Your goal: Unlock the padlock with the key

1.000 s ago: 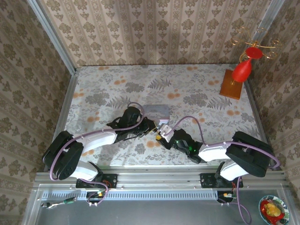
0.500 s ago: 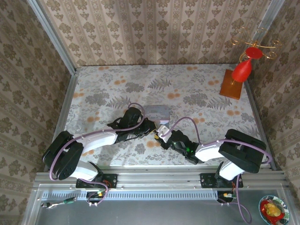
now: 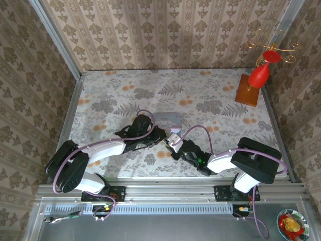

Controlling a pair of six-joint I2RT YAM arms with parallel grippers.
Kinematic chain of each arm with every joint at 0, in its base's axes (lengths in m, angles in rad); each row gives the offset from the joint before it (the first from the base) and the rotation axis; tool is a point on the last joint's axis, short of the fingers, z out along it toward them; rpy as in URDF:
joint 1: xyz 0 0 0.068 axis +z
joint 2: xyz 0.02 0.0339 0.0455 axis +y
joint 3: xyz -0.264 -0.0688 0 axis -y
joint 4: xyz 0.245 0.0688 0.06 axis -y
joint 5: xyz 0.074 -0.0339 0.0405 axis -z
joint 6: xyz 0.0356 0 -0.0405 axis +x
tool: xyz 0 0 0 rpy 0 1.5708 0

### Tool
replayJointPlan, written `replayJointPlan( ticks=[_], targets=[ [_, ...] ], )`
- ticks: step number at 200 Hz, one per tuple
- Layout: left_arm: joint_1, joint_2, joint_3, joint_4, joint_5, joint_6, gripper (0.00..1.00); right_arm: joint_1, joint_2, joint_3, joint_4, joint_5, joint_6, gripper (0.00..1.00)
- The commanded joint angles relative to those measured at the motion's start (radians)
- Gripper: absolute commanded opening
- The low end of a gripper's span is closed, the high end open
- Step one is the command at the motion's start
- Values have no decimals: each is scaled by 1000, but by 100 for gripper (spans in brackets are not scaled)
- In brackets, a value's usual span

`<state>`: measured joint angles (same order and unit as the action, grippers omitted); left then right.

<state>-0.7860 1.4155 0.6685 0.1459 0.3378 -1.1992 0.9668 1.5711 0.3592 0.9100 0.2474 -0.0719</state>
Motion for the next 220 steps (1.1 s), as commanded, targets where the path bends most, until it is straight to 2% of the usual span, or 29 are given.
replayJointPlan(
  ticks=[1,50,78,94,106,155,181,220],
  targets=[
    [-9,1,40,11,-8,36,0,9,-14,20,28,-25,102,15],
    [-7,0,43,-32,-66,89,2,5,-43,45,-40,-116,459,9],
    [-4,-1,44,-67,-114,126,13,-6,-28,21,-9,-155,673,8],
    [-2,0,35,-70,-134,135,24,-19,-14,8,-10,-160,760,7],
    [1,3,24,-57,-140,135,30,-32,4,8,-24,-170,808,7],
    [20,28,19,-62,-149,154,43,-74,79,30,-96,-209,932,8],
    [30,16,24,-116,-173,178,48,-100,99,30,-107,-231,968,13],
    [52,-51,71,-284,-262,286,57,-140,91,27,-145,-269,990,38]
  ],
)
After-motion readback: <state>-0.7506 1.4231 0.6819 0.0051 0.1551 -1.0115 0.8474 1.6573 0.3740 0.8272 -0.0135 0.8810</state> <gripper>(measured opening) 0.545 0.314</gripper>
